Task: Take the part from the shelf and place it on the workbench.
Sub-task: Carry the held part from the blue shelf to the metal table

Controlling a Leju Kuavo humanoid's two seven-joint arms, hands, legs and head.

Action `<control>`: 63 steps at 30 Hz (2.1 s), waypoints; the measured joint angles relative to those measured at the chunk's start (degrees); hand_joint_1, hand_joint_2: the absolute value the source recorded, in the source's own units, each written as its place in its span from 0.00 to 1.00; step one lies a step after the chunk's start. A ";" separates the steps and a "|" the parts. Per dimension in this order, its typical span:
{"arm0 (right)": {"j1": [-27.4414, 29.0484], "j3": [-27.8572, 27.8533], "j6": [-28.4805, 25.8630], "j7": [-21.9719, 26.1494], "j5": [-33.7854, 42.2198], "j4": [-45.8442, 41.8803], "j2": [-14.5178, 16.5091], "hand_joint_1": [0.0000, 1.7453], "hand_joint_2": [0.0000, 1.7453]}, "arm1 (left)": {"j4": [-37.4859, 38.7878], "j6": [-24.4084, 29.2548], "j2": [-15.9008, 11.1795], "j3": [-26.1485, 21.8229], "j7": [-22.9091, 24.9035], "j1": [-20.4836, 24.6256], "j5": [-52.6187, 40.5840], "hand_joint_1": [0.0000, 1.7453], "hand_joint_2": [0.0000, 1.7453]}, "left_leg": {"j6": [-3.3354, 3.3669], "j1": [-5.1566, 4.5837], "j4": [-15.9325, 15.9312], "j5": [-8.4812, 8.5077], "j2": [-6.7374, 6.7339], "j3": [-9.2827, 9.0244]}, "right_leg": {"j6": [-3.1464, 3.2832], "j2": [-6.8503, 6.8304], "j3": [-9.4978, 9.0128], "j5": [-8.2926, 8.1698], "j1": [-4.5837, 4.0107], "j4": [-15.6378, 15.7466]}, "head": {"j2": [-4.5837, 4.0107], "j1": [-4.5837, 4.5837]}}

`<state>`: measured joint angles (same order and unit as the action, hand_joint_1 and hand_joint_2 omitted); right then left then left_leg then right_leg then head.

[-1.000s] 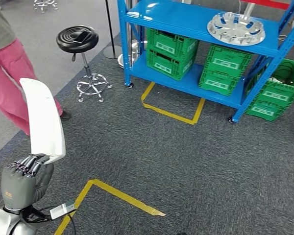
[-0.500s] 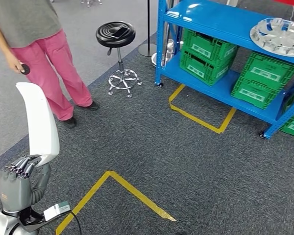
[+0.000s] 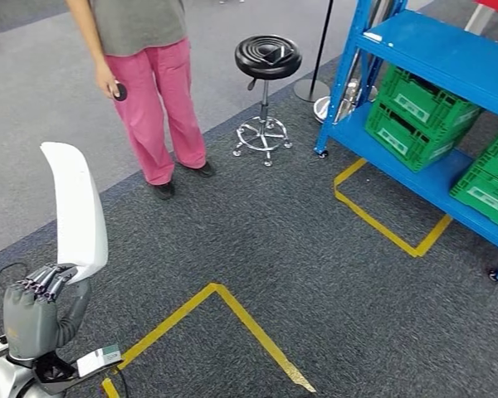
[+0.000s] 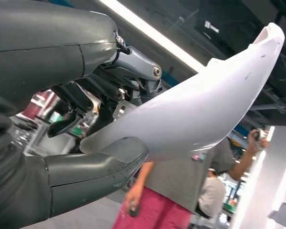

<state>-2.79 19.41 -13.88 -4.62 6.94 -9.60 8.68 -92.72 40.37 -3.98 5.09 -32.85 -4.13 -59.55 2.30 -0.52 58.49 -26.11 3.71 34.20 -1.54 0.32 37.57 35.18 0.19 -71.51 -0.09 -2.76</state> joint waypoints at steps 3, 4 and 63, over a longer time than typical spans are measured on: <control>-0.02 0.00 0.00 0.01 0.01 0.03 -0.03 0.00 0.00 | -0.02 0.00 -0.12 0.25 0.04 0.05 0.04 1.00 1.00 | -0.12 -0.08 0.07 0.00 2.27 -0.02 | 1.25 4.28 -4.45 -6.09 -0.12 11.12 | 0.00 0.06; -0.05 0.00 0.00 0.01 0.01 0.05 -0.05 0.00 0.00 | -0.02 0.00 -0.16 0.36 0.07 0.06 0.07 1.00 1.00 | -0.31 0.07 0.10 0.09 2.93 0.22 | 1.45 5.44 -5.35 -6.64 -0.14 13.08 | 0.00 0.05; -0.21 -0.17 0.07 1.04 0.11 -0.04 0.04 0.00 0.00 | -3.30 -9.43 -9.06 12.80 6.49 1.00 17.96 1.00 1.00 | -2.47 0.89 -0.62 -0.19 1.15 -0.56 | 0.56 1.60 -5.37 -6.80 0.38 13.76 | 0.00 -0.16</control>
<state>-2.99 19.23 -13.81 -3.58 7.05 -9.64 8.72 -96.01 30.94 -13.04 17.89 -26.36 -3.13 -41.59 -0.17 0.36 57.87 -26.30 4.87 33.64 -0.98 1.92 32.20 28.38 0.56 -57.75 -0.09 -2.92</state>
